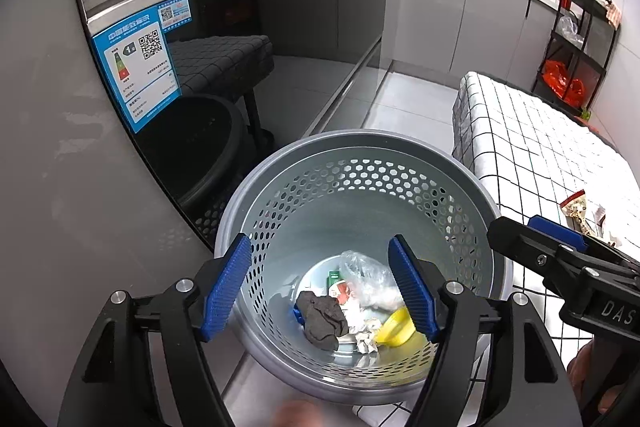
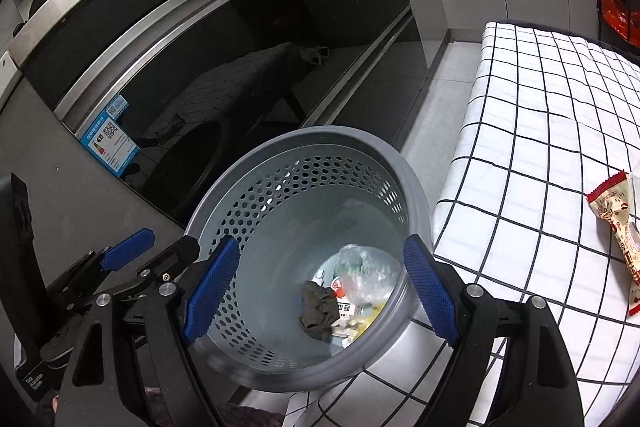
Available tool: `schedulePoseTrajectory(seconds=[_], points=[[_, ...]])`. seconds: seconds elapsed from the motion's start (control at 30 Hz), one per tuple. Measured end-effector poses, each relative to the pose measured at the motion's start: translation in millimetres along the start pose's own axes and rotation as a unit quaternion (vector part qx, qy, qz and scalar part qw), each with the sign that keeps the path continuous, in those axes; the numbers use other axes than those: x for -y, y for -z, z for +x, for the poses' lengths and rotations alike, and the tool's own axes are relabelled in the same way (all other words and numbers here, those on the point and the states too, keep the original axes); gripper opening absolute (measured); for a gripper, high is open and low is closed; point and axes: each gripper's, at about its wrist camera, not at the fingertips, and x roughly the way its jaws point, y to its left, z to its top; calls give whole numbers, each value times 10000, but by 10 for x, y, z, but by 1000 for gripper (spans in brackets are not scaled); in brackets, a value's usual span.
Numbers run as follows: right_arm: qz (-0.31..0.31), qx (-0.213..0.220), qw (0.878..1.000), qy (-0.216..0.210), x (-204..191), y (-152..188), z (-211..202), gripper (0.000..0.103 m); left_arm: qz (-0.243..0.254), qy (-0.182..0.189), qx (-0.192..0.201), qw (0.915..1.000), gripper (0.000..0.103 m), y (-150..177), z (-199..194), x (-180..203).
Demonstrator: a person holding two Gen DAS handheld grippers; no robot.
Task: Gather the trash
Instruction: 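Open both tools to drop the sock and lid into the wastebasket, then move both tools back over the table toward the wrapper and tissue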
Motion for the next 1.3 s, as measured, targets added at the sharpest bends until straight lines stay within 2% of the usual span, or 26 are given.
schedulePoseTrajectory(seconds=[0.73, 1.3], points=[[-46, 20, 10000, 56, 30, 21, -98, 81, 40, 19, 70, 10000, 73, -10, -30, 2], [38, 328, 9982, 499, 344, 114, -572, 81, 161, 191, 298, 9992, 76, -8, -155, 201]])
